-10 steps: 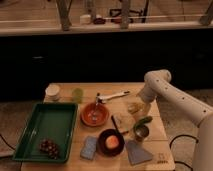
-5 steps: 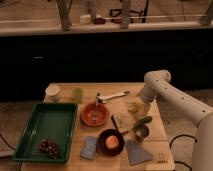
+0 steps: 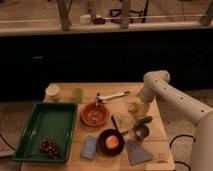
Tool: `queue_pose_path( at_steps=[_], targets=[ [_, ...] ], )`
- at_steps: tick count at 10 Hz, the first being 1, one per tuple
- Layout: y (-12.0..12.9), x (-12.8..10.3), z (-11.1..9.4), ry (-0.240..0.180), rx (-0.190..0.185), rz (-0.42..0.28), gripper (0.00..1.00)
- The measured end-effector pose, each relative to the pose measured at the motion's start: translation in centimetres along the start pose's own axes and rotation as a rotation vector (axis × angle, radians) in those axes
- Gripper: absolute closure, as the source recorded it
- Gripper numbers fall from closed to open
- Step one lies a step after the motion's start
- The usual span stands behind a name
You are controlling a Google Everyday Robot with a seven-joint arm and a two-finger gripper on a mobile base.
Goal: Place banana in plastic cup
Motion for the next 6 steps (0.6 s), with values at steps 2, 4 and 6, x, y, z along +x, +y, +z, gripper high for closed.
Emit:
queue_pose_path(
  at_steps=[2,4,6],
  targets=[
    [0.05,0.06,0.16,-0.001,-0.003,0.005,0.2],
    [0.0,-0.15,0.32,-0.001,-0.005,0.007,0.2],
    [0.02,-0.16,0.48,-0.001,-0.008,0.011,0.2]
  ],
)
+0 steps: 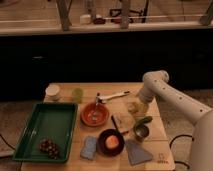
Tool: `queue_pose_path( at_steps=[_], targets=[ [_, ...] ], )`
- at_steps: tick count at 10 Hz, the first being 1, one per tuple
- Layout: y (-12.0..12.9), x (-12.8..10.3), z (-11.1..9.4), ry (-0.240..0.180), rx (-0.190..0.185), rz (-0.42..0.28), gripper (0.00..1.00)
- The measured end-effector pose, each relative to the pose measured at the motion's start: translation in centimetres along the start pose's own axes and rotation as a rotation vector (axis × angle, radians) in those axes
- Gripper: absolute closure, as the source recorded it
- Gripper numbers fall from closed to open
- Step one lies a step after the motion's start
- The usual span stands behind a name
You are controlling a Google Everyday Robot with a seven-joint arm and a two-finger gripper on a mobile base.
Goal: Place banana in plastic cup
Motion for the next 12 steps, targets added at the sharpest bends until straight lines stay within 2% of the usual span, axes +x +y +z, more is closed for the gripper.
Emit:
queue_pose_path(
  at_steps=[3,7,8,12],
  targets=[
    [0.21,-0.08,0.14,0.001,-0.005,0.007,0.21],
    [0.19,-0.24,0.28,0.002,-0.009,0.015,0.3],
    [0.22,-0.29,0.32,0.003,-0.01,0.016,0.36],
    [0.34,-0.24,0.26,0.003,-0.012,0.022,0.73]
  ],
)
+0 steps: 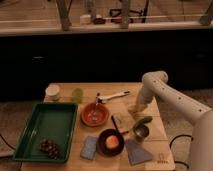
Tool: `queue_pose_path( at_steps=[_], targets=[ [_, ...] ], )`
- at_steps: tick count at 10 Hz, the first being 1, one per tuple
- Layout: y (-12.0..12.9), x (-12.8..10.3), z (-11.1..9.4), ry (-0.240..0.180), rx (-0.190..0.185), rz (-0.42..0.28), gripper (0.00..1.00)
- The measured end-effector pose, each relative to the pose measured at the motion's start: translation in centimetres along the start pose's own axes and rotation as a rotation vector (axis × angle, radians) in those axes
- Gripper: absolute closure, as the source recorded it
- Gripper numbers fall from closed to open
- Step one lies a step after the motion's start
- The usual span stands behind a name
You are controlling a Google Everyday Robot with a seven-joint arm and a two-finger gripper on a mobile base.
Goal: Place banana in plastic cup
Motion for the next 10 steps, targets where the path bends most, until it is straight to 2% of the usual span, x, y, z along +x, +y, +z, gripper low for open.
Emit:
queue_pose_path(
  at_steps=[1,2,3,5,7,10],
  targets=[
    [0.1,0.1,-0.1,0.0,-0.001,-0.003,0.87],
    [0.1,-0.1,-0.6,0.003,0.003,-0.013,0.94],
    [0.0,-0.3,-1.3,0.006,0.007,-0.021,0.98],
    [-0.6,-2.3,-3.9,0.013,0.018,-0.053,0.99],
    [-0.6,-2.5,-4.5,0.018,0.022,-0.064,0.99],
    [-1.1,-5.4,-6.0,0.027,0.035,-0.096,0.99]
  ],
)
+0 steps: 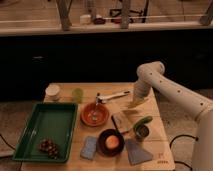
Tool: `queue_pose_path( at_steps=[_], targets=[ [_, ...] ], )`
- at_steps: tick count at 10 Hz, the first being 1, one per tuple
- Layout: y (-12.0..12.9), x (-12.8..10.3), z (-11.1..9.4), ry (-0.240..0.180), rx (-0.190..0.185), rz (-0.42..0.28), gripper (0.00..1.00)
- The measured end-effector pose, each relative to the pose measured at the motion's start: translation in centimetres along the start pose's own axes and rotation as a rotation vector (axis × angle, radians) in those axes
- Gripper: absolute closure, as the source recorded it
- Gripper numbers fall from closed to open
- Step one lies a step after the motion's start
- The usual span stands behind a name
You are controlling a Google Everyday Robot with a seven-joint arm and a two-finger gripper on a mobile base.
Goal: Place banana in plastic cup
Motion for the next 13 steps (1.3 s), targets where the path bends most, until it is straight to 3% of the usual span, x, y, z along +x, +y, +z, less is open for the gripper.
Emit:
queue_pose_path(
  at_steps=[1,4,6,10,13],
  targets=[
    [-0.5,-1.6,-1.1,0.002,0.011,-0.013,0.99],
    [-0.8,-2.5,-2.3,0.01,0.024,-0.039,0.99],
    [-1.8,-4.2,-3.5,0.013,0.041,-0.07,0.99],
    [-3.6,-5.9,-4.6,0.029,0.067,-0.105,0.99],
    [-5.7,-8.9,-4.8,0.022,0.096,-0.119,0.99]
  ],
)
